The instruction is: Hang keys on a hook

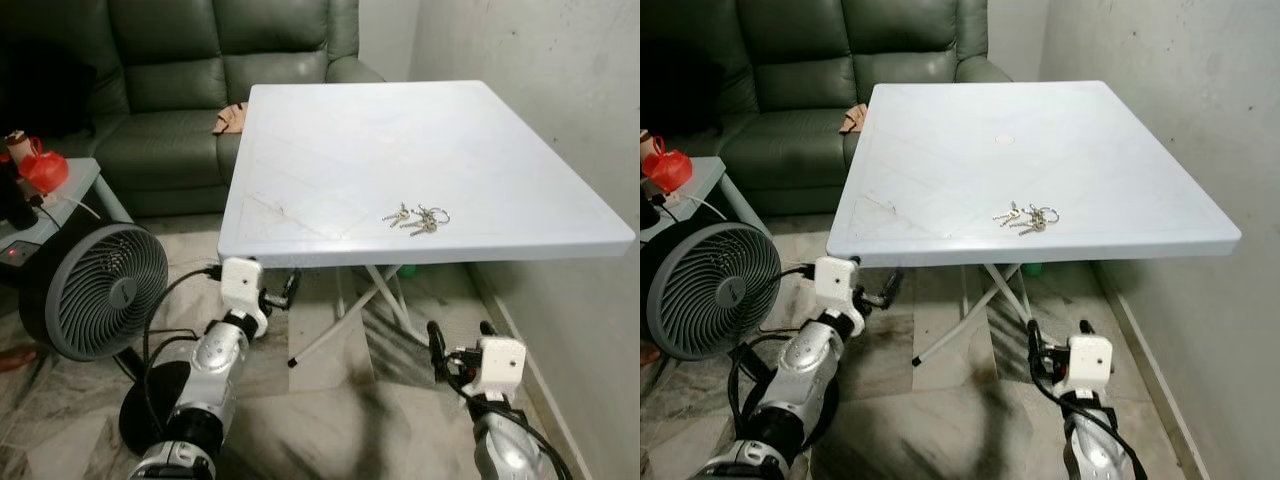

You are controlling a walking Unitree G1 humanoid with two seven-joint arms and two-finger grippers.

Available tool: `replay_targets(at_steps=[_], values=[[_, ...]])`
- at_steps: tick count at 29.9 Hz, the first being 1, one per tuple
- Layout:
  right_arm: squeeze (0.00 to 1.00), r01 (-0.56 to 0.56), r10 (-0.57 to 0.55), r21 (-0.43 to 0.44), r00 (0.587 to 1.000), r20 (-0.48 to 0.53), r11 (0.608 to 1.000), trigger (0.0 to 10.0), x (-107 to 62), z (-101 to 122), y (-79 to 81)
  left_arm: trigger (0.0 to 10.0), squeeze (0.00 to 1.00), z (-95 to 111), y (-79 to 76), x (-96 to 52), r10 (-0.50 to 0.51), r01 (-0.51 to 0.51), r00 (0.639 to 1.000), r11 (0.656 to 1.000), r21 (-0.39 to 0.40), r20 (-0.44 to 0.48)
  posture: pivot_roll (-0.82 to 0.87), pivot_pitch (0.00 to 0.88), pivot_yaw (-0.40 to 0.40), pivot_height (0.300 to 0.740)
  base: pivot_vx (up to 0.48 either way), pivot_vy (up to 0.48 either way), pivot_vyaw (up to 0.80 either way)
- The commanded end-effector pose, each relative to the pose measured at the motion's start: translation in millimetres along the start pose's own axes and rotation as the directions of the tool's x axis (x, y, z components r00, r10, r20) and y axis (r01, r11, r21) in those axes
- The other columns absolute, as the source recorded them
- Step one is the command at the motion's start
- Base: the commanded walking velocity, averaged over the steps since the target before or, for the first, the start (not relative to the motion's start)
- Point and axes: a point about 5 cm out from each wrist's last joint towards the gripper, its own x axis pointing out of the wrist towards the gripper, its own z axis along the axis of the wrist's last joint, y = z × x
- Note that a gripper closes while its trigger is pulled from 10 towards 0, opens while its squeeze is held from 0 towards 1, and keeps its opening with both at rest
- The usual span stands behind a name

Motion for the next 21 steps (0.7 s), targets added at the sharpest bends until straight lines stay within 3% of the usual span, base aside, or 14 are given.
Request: replay_targets(at_steps=[1,3,4,7,8,12,13,14,21], values=[[1.00,-0.010,0.010,0.003,0.999,0.033,1.000,10.0,3.1,12.7,2.0,10.0,0.00,20.5,13.0,5.4,0.046,-0.043,0.998,0.998,-0.054,0.050,-0.08,0.012,0.038,0.740,0.000,0.000,0.00],[1.00,-0.011,0.011,-0.004,0.996,0.088,1.000,10.0,8.0,32.0,0.5,10.0,0.00,42.2,28.1,11.2,0.130,-0.116,0.987,0.983,-0.144,0.094,-0.08,0.017,0.038,0.740,0.000,0.000,0.00],[1.00,-0.011,0.011,-0.004,0.996,0.088,1.000,10.0,8.0,32.0,0.5,10.0,0.00,42.2,28.1,11.2,0.130,-0.116,0.987,0.983,-0.144,0.094,-0.08,0.017,0.038,0.740,0.000,0.000,0.00],[1.00,-0.021,0.022,-0.009,0.993,0.118,1.000,10.0,8.3,44.4,0.6,10.0,0.00,58.9,29.4,12.9,0.117,-0.107,0.984,0.991,-0.080,0.132,-0.09,0.019,0.037,0.740,0.000,0.000,0.00],[1.00,-0.022,0.023,-0.005,0.990,0.138,1.000,10.0,8.5,53.6,0.3,10.0,0.00,73.2,28.2,13.5,0.104,-0.095,0.979,0.994,-0.059,0.174,-0.09,0.020,0.035,0.740,0.000,0.000,0.00],[0.98,-0.033,0.033,-0.001,0.990,0.136,0.999,10.0,4.7,63.3,0.5,10.0,0.00,80.3,26.8,9.6,0.087,-0.085,0.982,0.996,-0.020,0.169,-0.09,0.021,0.037,0.740,0.000,0.000,0.00],[0.93,-0.044,0.043,0.006,0.990,0.134,0.999,10.0,2.8,64.3,1.5,10.0,0.00,77.9,27.0,6.8,0.085,-0.083,0.983,0.996,-0.020,0.162,-0.09,0.021,0.037,0.740,0.000,0.000,0.00],[0.00,-0.045,0.043,0.009,0.991,0.130,0.999,10.0,0.1,65.6,2.4,10.0,0.00,71.8,26.7,1.4,0.072,-0.073,0.986,0.997,0.004,0.150,-0.10,0.020,0.037,0.740,0.000,0.000,0.00],[0.00,-0.059,0.055,0.027,0.990,0.133,0.998,10.0,-9.4,70.7,8.3,10.0,0.00,49.2,23.4,-16.4,0.035,-0.043,0.995,0.996,0.082,0.095,-0.11,0.024,0.034,0.740,0.000,0.000,0.00]])
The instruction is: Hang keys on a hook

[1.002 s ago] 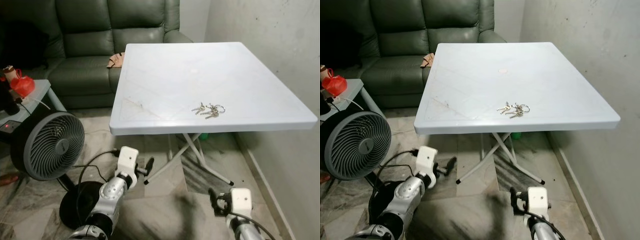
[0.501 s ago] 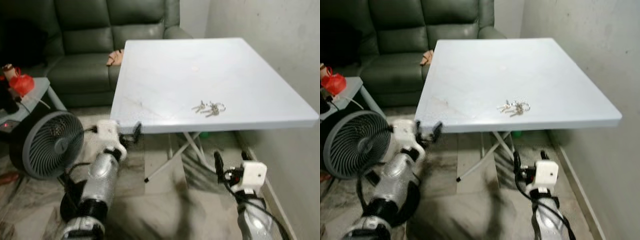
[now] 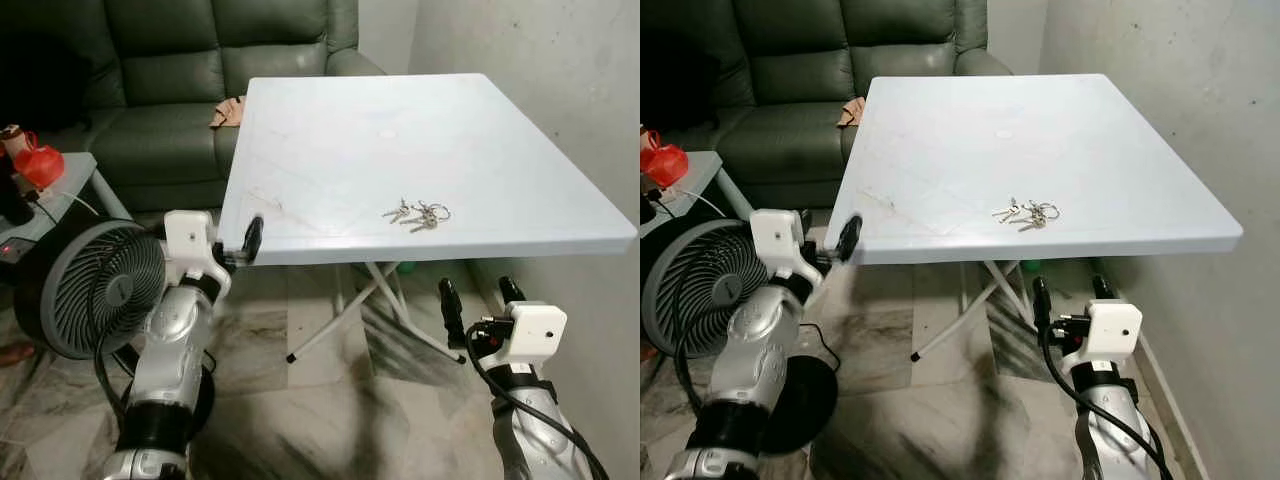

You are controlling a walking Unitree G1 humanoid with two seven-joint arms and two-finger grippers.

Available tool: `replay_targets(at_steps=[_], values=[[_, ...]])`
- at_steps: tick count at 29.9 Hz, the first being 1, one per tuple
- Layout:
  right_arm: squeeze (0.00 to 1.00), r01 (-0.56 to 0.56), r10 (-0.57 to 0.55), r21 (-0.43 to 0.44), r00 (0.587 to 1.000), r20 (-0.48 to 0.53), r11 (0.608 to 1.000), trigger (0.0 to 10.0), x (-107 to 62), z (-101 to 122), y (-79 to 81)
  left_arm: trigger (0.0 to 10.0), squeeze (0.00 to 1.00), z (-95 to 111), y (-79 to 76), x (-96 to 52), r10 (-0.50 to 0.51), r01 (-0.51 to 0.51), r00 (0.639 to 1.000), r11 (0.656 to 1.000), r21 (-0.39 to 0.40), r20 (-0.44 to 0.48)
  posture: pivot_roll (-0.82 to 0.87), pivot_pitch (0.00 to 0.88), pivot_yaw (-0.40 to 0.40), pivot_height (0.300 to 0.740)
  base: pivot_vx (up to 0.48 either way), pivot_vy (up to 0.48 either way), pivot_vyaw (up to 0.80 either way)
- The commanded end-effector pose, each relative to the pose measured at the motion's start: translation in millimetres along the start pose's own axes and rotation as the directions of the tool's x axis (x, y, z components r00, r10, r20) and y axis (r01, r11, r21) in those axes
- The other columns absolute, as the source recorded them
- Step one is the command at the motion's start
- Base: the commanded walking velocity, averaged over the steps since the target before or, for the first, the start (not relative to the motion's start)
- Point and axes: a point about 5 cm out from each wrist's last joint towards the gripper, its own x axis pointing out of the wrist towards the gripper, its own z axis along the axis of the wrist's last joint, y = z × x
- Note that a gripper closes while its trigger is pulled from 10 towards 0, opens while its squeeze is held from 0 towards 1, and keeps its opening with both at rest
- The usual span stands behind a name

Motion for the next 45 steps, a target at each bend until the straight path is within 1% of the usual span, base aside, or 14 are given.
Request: replay_targets(at_steps=[1,3,5,7,10,15,16,20,21,23,26,35,41,45], values=[[0.00,-0.021,0.021,0.003,1.000,0.001,1.000,10.0,-0.9,4.4,5.9,10.0,0.00,4.3,-2.3,-2.4,-0.027,0.026,1.000,0.998,0.055,0.013,-0.11,0.025,0.031,0.740,0.000,0.000,0.00],[0.00,-0.033,0.032,-0.009,0.999,-0.011,0.999,10.0,-2.2,5.5,8.0,10.0,0.00,6.4,-4.8,-6.3,-0.048,0.047,0.998,0.998,0.045,0.027,-0.11,0.027,0.031,0.740,0.000,0.000,0.00],[0.00,-0.031,0.031,-0.003,0.999,-0.008,1.000,10.0,-2.0,9.6,9.4,10.0,0.00,9.2,-4.5,-10.6,-0.065,0.065,0.998,0.998,-0.021,0.019,-0.12,0.027,0.030,0.740,0.000,0.000,0.00],[0.00,-0.032,0.032,-0.005,1.000,0.000,0.999,10.0,-1.1,14.4,9.5,10.0,0.00,13.6,-2.2,-13.5,-0.064,0.065,0.998,0.996,-0.058,0.030,-0.12,0.027,0.030,0.740,0.000,0.000,0.00],[0.00,-0.032,0.033,-0.010,0.999,0.014,0.999,10.0,-0.2,20.0,9.0,10.0,0.00,18.4,3.8,-17.9,-0.044,0.045,0.998,0.998,-0.034,0.044,-0.12,0.024,0.028,0.740,0.000,0.000,0.00],[0.00,-0.035,0.035,-0.009,0.999,0.008,0.999,10.0,0.3,20.2,9.8,10.0,0.00,19.8,6.4,-19.5,-0.026,0.026,0.999,1.000,-0.001,0.036,-0.10,0.020,0.023,0.740,0.000,0.000,0.00],[0.00,-0.040,0.040,-0.008,0.999,0.002,0.999,10.0,0.0,18.8,10.7,10.0,0.00,19.1,4.3,-19.8,-0.043,0.044,0.999,0.999,-0.023,0.031,-0.09,0.018,0.019,0.740,0.000,0.000,0.00],[0.00,-0.057,0.057,-0.018,0.998,-0.014,0.998,10.0,0.3,16.0,12.9,10.0,0.00,16.9,-0.4,-20.4,-0.059,0.060,0.998,0.998,-0.017,0.016,-0.08,0.017,0.014,0.740,0.000,0.000,0.00],[0.00,-0.060,0.060,-0.018,0.998,-0.014,0.998,10.0,0.7,16.4,13.3,10.0,0.00,16.4,-3.0,-20.1,-0.068,0.068,0.998,0.997,-0.043,0.017,-0.08,0.015,0.011,0.740,0.000,0.000,0.00],[0.00,-0.063,0.062,-0.017,0.998,-0.015,0.998,10.0,0.6,16.2,13.4,10.0,0.00,16.2,-5.5,-20.0,-0.076,0.076,0.997,0.996,-0.041,0.017,-0.07,0.011,0.008,0.740,0.000,0.000,0.00],[0.00,-0.069,0.069,-0.017,0.997,-0.019,0.997,10.0,1.6,15.3,14.5,10.0,0.00,15.5,-9.9,-17.5,-0.101,0.101,0.995,0.994,-0.040,0.013,-0.07,0.011,0.008,0.740,0.000,0.000,0.00],[0.00,-0.064,0.064,-0.027,0.998,-0.015,0.998,10.0,5.1,17.2,10.0,10.0,0.00,18.6,-8.9,-9.4,-0.091,0.091,0.996,0.995,-0.044,0.011,-0.07,0.019,0.006,0.740,0.000,0.000,0.00],[0.00,-0.059,0.058,-0.027,0.998,-0.015,0.998,10.0,5.3,17.2,8.9,10.0,0.00,18.5,-11.9,-6.9,-0.111,0.112,0.994,0.993,-0.045,0.005,-0.07,0.020,0.007,0.740,0.000,0.000,0.00],[0.00,-0.063,0.062,-0.031,0.998,-0.018,0.998,10.0,5.9,16.9,8.7,10.0,0.00,22.1,-14.0,-1.0,-0.126,0.127,0.992,0.991,-0.035,0.011,-0.06,0.021,0.008,0.740,0.000,0.000,0.00]])
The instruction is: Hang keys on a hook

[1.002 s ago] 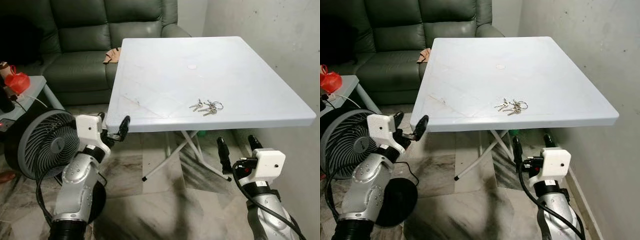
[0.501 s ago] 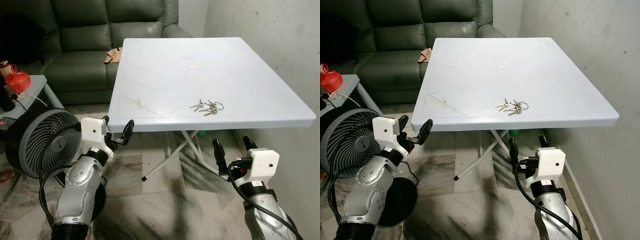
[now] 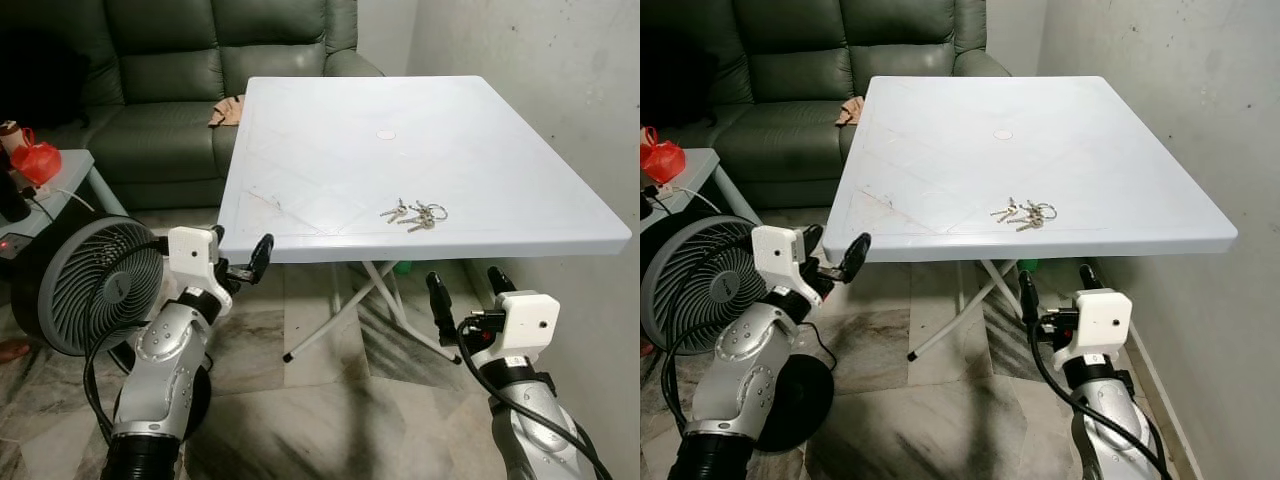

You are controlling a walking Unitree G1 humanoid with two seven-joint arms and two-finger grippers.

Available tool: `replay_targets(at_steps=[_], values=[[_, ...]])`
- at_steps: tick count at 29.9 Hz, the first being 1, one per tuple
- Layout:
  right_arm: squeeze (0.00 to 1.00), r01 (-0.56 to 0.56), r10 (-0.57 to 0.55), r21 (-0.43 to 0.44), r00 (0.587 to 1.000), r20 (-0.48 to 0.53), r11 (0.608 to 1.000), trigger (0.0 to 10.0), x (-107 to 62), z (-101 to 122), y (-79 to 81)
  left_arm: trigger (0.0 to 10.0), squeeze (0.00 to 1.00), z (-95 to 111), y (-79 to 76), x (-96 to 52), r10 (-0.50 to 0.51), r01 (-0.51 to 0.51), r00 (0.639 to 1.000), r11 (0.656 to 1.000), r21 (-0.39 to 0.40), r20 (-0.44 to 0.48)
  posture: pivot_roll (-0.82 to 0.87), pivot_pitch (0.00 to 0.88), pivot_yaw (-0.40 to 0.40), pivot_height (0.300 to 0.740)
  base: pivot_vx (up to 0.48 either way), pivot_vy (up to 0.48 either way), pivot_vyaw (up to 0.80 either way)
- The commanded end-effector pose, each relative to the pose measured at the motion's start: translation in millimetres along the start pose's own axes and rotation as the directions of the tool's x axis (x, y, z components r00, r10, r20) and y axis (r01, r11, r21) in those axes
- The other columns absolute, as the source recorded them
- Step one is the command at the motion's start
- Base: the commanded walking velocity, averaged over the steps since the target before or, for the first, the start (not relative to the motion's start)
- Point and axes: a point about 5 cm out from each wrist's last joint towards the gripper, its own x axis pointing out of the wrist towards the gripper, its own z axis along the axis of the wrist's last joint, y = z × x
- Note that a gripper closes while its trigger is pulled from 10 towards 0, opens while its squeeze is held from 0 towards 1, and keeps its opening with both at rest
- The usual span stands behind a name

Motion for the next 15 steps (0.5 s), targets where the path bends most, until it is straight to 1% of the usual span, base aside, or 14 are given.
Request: replay_targets(at_steps=[1,6,15], values=[[0.00,0.002,-0.002,0.002,1.000,-0.006,1.000,10.0,0.7,-0.1,-1.5,10.0,0.00,2.9,-0.1,3.0,-0.007,0.007,1.000,1.000,0.010,0.001,-0.06,0.021,0.008,0.740,0.000,0.000,0.00],[0.00,0.008,-0.008,-0.003,1.000,-0.002,1.000,10.0,1.7,1.1,-4.1,10.0,0.00,3.2,1.8,4.3,-0.001,0.001,1.000,1.000,0.007,-0.001,-0.07,0.021,0.008,0.740,0.000,0.000,0.00],[0.00,0.005,-0.005,-0.010,1.000,0.007,1.000,10.0,4.5,3.4,-4.9,10.0,0.00,-1.5,-0.3,3.8,-0.001,0.001,1.000,1.000,0.003,-0.012,-0.06,0.022,0.003,0.740,0.000,0.000,0.00]])
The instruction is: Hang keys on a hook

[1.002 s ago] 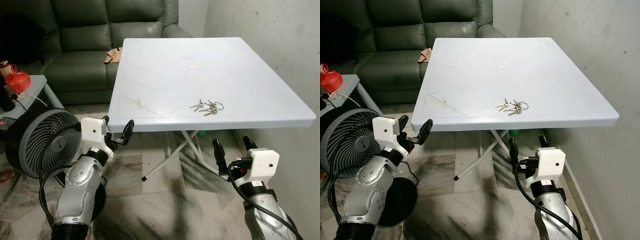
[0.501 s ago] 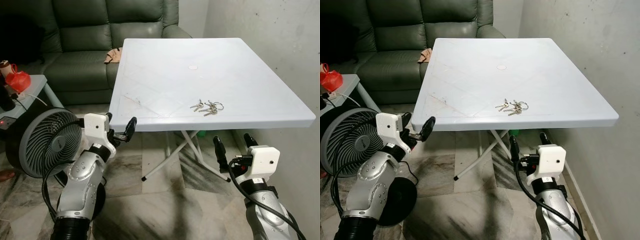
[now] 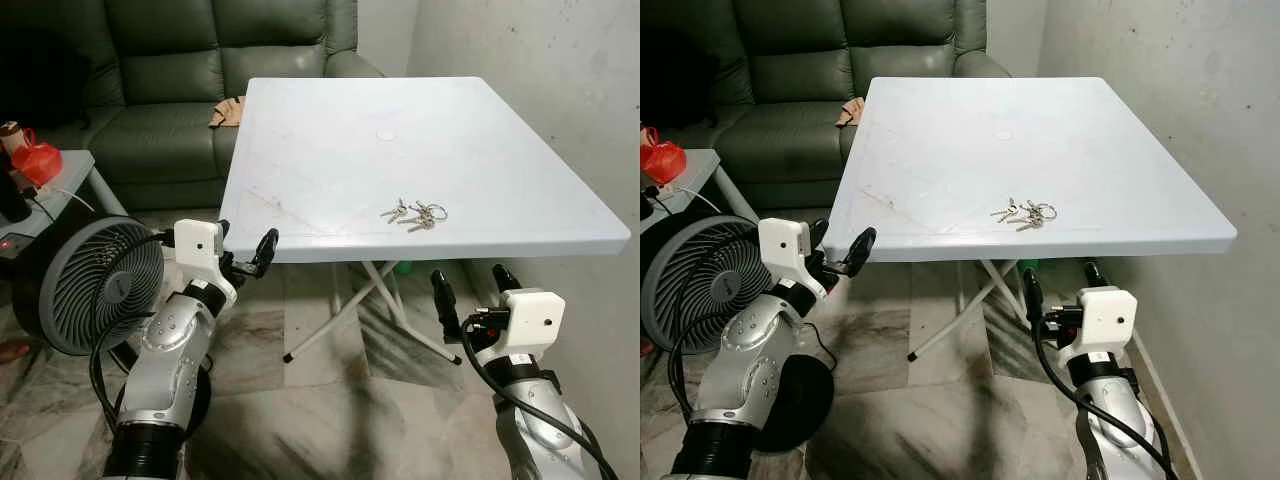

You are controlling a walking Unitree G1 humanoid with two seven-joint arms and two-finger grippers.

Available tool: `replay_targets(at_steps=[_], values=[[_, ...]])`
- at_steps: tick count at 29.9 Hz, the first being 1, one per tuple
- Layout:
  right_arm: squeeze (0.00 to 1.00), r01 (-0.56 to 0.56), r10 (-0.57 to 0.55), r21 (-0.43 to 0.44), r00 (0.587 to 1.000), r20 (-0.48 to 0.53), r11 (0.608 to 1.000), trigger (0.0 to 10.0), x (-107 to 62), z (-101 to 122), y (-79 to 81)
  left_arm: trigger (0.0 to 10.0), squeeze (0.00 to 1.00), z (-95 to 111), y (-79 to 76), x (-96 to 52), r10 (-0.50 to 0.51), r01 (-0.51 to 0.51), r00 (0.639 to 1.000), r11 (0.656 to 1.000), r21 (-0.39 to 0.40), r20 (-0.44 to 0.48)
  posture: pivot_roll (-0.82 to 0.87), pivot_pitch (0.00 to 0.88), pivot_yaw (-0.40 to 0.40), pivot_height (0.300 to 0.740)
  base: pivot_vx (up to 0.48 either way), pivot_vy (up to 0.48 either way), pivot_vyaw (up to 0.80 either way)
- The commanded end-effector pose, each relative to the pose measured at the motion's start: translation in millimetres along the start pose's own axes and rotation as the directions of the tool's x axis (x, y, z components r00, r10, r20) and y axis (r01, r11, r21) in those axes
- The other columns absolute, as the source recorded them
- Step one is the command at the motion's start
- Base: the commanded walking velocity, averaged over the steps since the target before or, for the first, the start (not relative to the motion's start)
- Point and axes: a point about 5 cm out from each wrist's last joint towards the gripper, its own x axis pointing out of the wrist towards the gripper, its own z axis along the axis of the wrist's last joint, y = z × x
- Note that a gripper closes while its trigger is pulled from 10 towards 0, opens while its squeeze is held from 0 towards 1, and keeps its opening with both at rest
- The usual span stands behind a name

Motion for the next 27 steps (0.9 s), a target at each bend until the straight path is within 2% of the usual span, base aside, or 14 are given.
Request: replay_targets(at_steps=[1,9,27], values=[[0.00,-0.003,0.003,0.003,1.000,-0.001,1.000,10.0,2.8,1.0,-0.9,10.0,0.00,-0.8,-0.9,0.4,0.002,-0.002,1.000,1.000,0.005,-0.002,-0.06,0.022,0.003,0.740,0.000,0.000,0.00],[0.00,-0.007,0.007,0.004,1.000,0.002,1.000,10.0,3.8,1.6,-0.9,10.0,0.00,-1.8,-4.0,0.1,-0.004,0.004,1.000,1.000,-0.007,0.001,-0.06,0.024,0.002,0.740,0.229,0.000,0.00],[0.00,-0.013,0.013,0.001,1.000,0.006,1.000,10.0,4.8,2.5,-1.2,10.0,0.00,-0.8,-5.4,3.5,-0.013,0.013,1.000,1.000,-0.012,0.006,-0.06,0.016,0.004,0.740,0.374,0.000,0.00]])
